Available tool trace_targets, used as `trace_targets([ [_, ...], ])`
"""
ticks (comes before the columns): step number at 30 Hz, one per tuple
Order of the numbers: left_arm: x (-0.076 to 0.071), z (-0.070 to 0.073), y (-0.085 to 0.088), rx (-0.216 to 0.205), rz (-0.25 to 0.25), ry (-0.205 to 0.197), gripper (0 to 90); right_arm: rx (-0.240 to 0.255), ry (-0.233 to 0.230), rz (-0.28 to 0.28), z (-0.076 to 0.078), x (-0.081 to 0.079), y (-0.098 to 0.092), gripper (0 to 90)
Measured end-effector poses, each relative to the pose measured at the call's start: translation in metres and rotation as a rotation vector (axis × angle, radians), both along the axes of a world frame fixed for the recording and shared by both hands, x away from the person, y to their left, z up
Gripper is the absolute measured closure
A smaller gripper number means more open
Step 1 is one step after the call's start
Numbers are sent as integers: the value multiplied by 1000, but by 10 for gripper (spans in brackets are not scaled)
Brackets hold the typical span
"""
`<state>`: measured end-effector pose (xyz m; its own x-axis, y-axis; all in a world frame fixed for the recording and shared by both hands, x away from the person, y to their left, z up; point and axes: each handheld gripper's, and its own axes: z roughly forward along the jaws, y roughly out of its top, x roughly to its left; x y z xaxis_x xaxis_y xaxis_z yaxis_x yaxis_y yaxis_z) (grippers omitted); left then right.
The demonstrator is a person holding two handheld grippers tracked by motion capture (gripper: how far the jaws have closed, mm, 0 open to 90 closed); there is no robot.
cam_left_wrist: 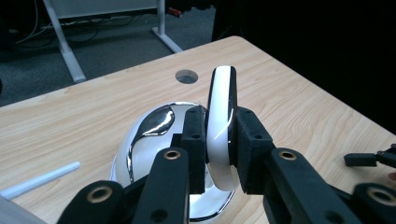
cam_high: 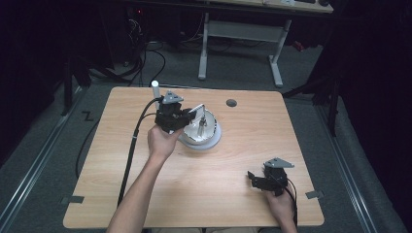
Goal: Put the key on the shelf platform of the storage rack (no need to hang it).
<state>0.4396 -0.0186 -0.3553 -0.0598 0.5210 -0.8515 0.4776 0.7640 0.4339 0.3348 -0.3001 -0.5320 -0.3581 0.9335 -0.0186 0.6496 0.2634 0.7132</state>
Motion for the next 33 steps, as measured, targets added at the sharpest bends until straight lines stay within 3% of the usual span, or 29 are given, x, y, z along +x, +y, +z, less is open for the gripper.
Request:
trace_targets([
  [2, 1, -5, -1, 23, -8, -8, 761, -1, -1, 1, 0, 0, 0, 225],
  [12, 9, -22, -5, 51, 6, 10, 760, 0, 0, 1, 0, 0, 0, 225],
  [13, 17, -33, 7, 197, -123, -188, 760, 0, 0, 1, 0, 0, 0, 225],
  [14, 10, -25, -5, 46, 13, 20, 760, 0, 1, 2, 0, 0, 0, 225],
  [25, 17, -36, -11, 36, 30, 41, 759, -1, 0, 3, 0, 0, 0, 225],
  [33, 22, -47, -17, 54, 37, 56, 758, -1, 0, 3, 0, 0, 0, 225],
])
